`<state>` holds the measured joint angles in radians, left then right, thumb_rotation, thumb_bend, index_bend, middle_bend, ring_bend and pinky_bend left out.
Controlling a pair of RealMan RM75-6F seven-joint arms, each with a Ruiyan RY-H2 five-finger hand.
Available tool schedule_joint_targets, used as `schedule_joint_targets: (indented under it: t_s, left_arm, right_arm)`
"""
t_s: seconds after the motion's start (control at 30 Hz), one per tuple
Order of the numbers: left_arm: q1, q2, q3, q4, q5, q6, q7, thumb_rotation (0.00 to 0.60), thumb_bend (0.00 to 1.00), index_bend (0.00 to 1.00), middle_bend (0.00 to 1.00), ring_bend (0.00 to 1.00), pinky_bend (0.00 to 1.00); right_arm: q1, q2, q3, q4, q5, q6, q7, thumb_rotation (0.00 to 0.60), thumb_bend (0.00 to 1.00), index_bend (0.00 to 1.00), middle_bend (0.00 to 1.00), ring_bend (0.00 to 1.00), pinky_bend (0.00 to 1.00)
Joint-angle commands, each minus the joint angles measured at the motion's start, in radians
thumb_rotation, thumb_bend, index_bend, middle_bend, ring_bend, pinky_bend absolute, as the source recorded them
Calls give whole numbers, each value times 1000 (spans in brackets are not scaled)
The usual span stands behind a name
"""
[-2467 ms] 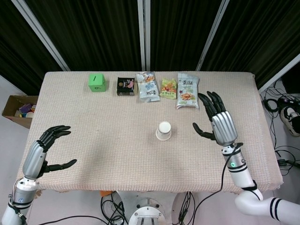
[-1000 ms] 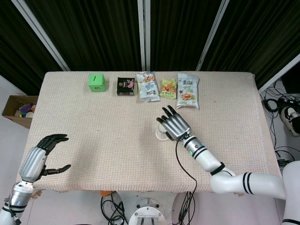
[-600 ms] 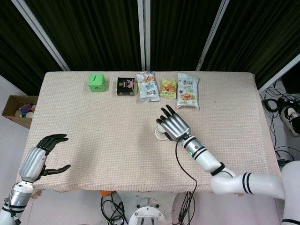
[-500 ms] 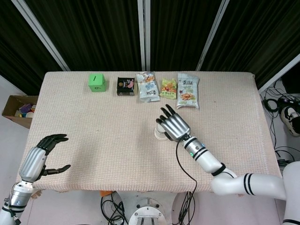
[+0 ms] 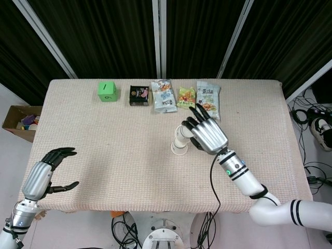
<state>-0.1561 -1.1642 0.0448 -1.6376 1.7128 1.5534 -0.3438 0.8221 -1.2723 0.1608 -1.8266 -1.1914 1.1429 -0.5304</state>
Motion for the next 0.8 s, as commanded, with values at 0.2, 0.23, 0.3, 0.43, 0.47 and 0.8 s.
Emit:
schedule_joint_targets:
  t_s: [0.2,0.23,0.3,0.43,0.47,0.8]
  left_arm:
    - [-8,-14,-4,12,-4,-12,-12,600,28,247,182,156,194]
    - [-10,-15,-5,12,-4,-15,-11,600,28,247,182,156,194]
    - [-13,-16,-5,10,-3,-20,-5,600,28,247,182,156,194]
    - [-15,-12,-6,2,-5,-24,3,600,28,247,182,156,194]
    - [-16,-11,-7,0,-7,-24,4,600,28,247,182,156,194]
    - [-16,-18,-6,10,-9,-24,-7,600,28,247,182,156,194]
  right_arm:
    - [-67,11,-19,124,67,-55,141,600,365,339,393,51,23]
    - [-66,-4,-24,148,71,-72,151,600,364,339,387,51,23]
    - [-64,-40,-36,196,68,-101,170,600,365,340,381,51,23]
    - [-65,-97,-54,254,43,-133,201,600,364,340,377,51,23]
    - [-65,-109,-60,267,36,-140,202,600,365,340,376,51,23]
    - [-73,-147,-79,288,16,-152,151,600,364,259,308,37,12]
